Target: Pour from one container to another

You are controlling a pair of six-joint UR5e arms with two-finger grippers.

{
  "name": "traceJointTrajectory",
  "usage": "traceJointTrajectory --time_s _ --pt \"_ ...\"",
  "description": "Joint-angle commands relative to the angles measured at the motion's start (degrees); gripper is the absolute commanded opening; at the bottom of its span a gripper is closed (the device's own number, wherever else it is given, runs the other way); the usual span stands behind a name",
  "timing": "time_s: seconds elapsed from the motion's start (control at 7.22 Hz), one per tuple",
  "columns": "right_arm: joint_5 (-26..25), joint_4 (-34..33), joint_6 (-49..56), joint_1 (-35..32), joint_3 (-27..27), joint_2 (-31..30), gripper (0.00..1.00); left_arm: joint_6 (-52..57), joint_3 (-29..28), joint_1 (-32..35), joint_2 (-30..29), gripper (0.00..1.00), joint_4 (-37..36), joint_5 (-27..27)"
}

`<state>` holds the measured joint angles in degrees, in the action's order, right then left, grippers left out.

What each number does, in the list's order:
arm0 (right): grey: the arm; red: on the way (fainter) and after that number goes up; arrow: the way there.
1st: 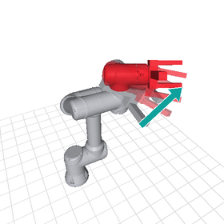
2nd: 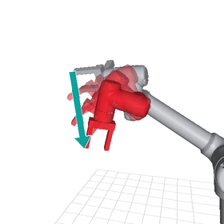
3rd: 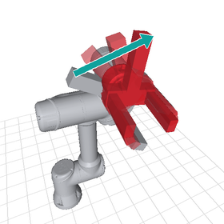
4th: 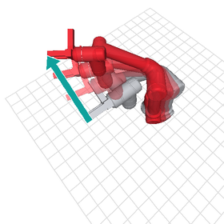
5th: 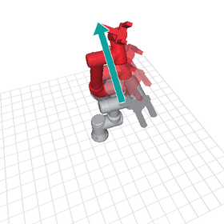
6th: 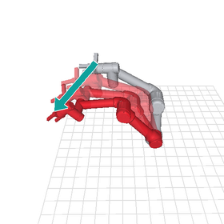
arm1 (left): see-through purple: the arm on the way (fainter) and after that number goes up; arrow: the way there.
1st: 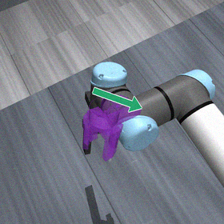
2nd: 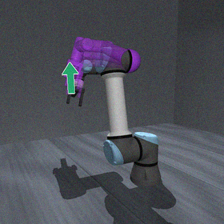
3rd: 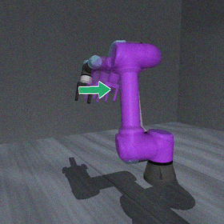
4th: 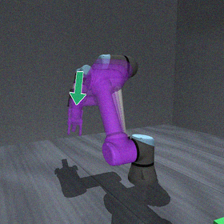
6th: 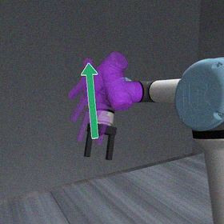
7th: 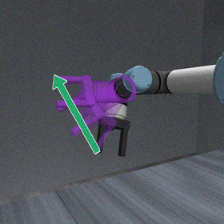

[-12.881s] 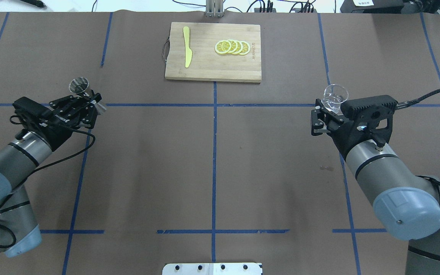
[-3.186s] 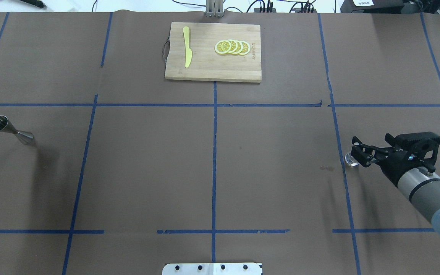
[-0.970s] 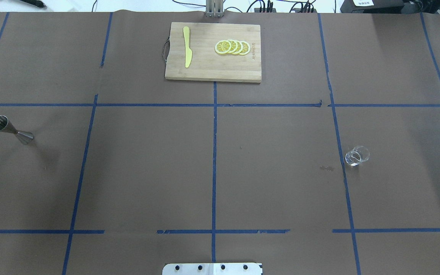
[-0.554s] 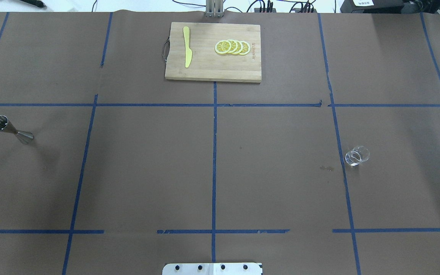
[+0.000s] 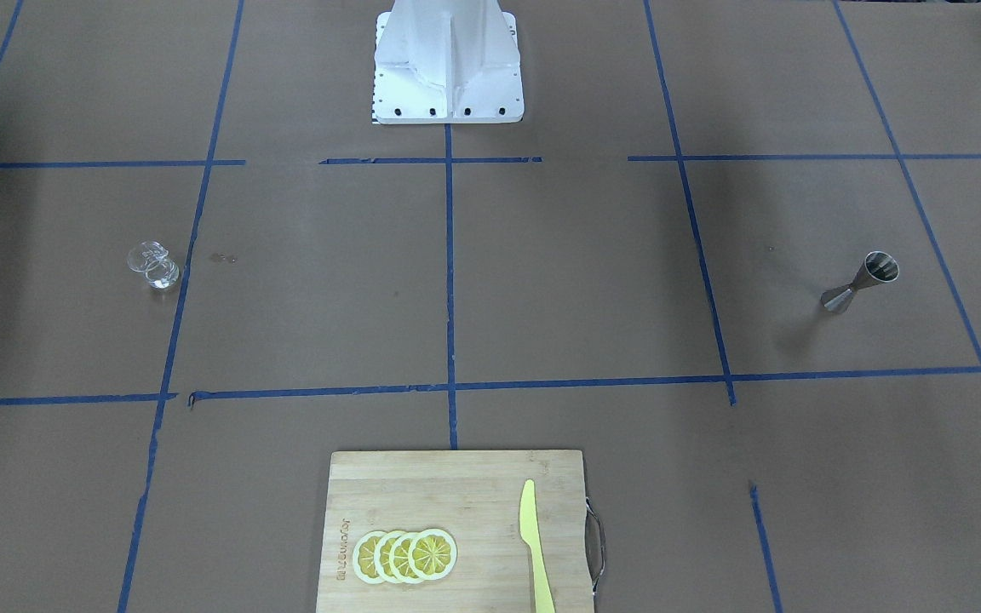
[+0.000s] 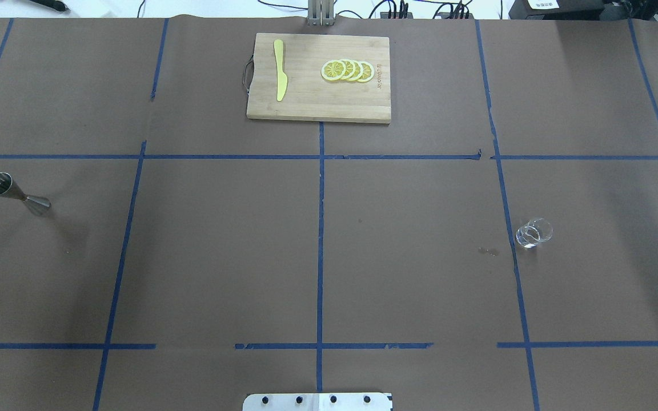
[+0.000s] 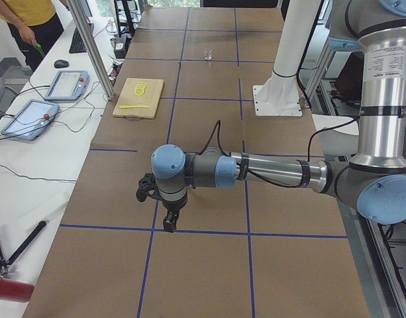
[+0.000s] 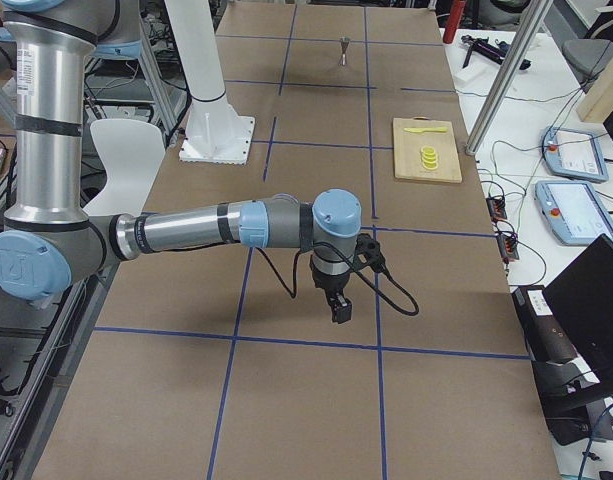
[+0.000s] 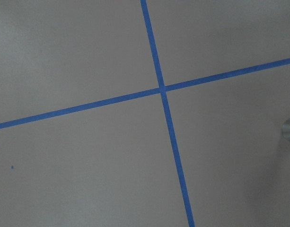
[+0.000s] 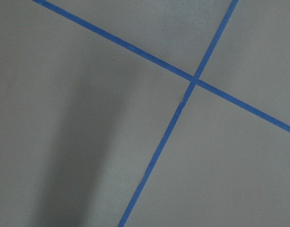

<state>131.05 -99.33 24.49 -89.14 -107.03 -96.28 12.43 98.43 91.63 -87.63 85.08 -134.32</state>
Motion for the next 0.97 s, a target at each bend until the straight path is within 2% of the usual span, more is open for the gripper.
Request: traceJointTrajectory --time_s 0.0,0.83 --pt "-0.1 0.0 -0.1 0.5 0.2 -0.1 1.00 0.0 0.1 0.0 0.0 1.00 0.1 -0.2" --pt "0.1 0.0 -0.2 1.1 0.4 -0.2 1.00 0.3 0.2 -0.2 -0.3 1.00 4.2 0.6"
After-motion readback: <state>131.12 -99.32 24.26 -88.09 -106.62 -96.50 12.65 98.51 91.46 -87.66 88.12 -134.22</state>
